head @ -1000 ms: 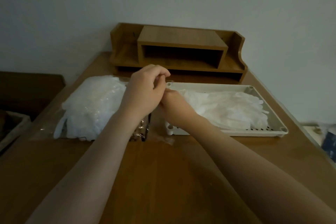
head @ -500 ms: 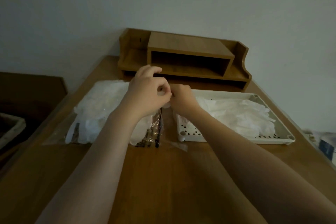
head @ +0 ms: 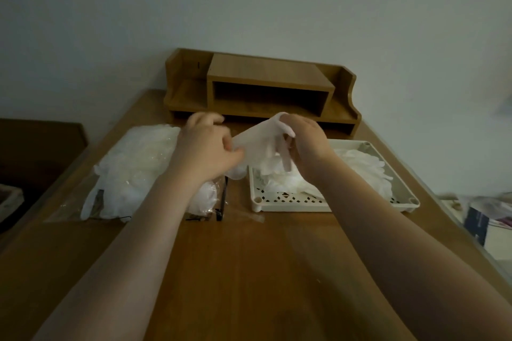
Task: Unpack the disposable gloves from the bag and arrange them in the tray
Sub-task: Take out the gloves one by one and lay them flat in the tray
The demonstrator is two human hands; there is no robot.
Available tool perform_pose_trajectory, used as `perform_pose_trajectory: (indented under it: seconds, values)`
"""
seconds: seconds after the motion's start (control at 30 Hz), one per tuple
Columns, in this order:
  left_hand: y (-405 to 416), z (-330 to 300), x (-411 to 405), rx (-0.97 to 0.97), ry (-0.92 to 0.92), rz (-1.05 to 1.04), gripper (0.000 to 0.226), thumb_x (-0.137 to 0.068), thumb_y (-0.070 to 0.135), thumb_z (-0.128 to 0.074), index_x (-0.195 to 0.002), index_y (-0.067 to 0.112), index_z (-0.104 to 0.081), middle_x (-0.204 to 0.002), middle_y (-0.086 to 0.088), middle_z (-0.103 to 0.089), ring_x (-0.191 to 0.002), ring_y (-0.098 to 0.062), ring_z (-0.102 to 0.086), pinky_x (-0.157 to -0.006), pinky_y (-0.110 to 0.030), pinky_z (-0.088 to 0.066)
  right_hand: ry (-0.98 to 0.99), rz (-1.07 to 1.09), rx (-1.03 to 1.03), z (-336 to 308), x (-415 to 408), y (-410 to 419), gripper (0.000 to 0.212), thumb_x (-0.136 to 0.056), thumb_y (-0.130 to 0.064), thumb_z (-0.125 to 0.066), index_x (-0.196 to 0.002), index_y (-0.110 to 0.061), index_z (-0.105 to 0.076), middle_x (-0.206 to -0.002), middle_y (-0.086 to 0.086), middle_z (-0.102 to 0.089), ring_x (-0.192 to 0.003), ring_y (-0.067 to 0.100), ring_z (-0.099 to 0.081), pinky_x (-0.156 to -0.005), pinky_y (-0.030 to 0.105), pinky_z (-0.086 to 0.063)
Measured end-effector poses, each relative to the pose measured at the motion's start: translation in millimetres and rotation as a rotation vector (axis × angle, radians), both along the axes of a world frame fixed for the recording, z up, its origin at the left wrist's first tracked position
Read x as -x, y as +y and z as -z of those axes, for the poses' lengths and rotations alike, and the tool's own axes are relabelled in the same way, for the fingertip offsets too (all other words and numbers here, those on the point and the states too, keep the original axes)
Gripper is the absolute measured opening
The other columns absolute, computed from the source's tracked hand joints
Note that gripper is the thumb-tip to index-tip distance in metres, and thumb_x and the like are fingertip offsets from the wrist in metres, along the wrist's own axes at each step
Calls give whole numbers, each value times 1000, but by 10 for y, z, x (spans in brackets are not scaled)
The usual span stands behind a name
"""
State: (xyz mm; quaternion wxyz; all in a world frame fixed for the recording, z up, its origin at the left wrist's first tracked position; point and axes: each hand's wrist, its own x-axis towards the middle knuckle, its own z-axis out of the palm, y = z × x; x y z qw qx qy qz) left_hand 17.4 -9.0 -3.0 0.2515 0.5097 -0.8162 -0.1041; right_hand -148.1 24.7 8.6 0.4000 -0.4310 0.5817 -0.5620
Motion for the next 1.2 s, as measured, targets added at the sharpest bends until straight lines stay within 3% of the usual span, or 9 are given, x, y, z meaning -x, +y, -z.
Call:
perform_pose_trajectory:
  seconds: [0.1,0.2,0.3,0.5,0.6,0.7,0.87,1.03,1.2]
  values:
    - [189,-172,79,159,203,239,17,-82,31,-67,-90,20,-57,-145,5,-34,-139,-14,-16,-109,-33,-17,-146,-63,-65,80,-18,27,25,-97,-18,-44,-76,-11,-56,-70,4,-54,-63,18,-51,-64,31,-44]
    - [278,-136,190,91,187,321,54,-82,35,-68,-130,24,-45,-143,8,-35,-131,-11,-31,-103,-26,-29,-445,-98,-13,67,6,54,26,-97,-16,-42,-76,-8,-54,-68,5,-56,-59,17,-55,-53,27,-49]
    - [268,-56,242,-38,266,265,70,-83,42,-65,-142,24,-31,-134,9,-43,-115,-10,-46,-86,-24,-40,-682,-135,57,0,100,107,26,-96,-20,-40,-85,-5,-57,-76,10,-63,-70,21,-63,-65,32,-54]
    - [274,40,269,-485,458,415,24,-81,24,-70,-103,19,-64,-104,-2,-68,-96,-19,-64,-89,-42,-53,-838,-203,176,4,398,251,54,-95,-18,-28,-46,-18,-51,-46,1,-52,-47,12,-55,-51,21,-49]
    - [337,46,288,-572,577,513,21,-74,22,-72,-92,12,-67,-86,-3,-70,-83,-21,-67,-73,-32,-56,-902,-207,250,37,539,390,38,-80,-21,-44,-44,-10,-52,-46,6,-52,-49,17,-57,-70,30,-55]
    - [346,31,273,-750,922,533,12,-69,18,-65,-80,14,-60,-72,7,-68,-74,-11,-67,-65,-21,-54,-898,-501,168,147,846,478,39,-85,-23,-52,-79,14,-64,-79,29,-67,-82,32,-70,-80,35,-55]
    - [393,-21,412,-947,1265,541,11,-82,22,-59,-89,14,-58,-81,0,-63,-80,-16,-61,-73,-32,-53,-413,-482,-165,275,1155,622,45,-86,-46,-59,-63,-7,-59,-54,3,-57,-46,13,-54,-44,18,-41]
    - [513,-44,699,-758,973,299,11,-88,30,-62,-84,20,-65,-87,1,-63,-88,-21,-59,-81,-37,-48,370,-62,-220,238,1043,634,47,-97,-52,-37,-97,-14,-66,-108,4,-65,-101,20,-59,-101,38,-42]
    - [582,-199,883,-563,841,243,19,-92,34,-57,-92,18,-65,-90,0,-64,-84,-18,-62,-68,-29,-51,461,-451,79,31,859,755,43,-87,-40,-56,-124,-18,-56,-120,-3,-63,-110,9,-60,-96,29,-49]
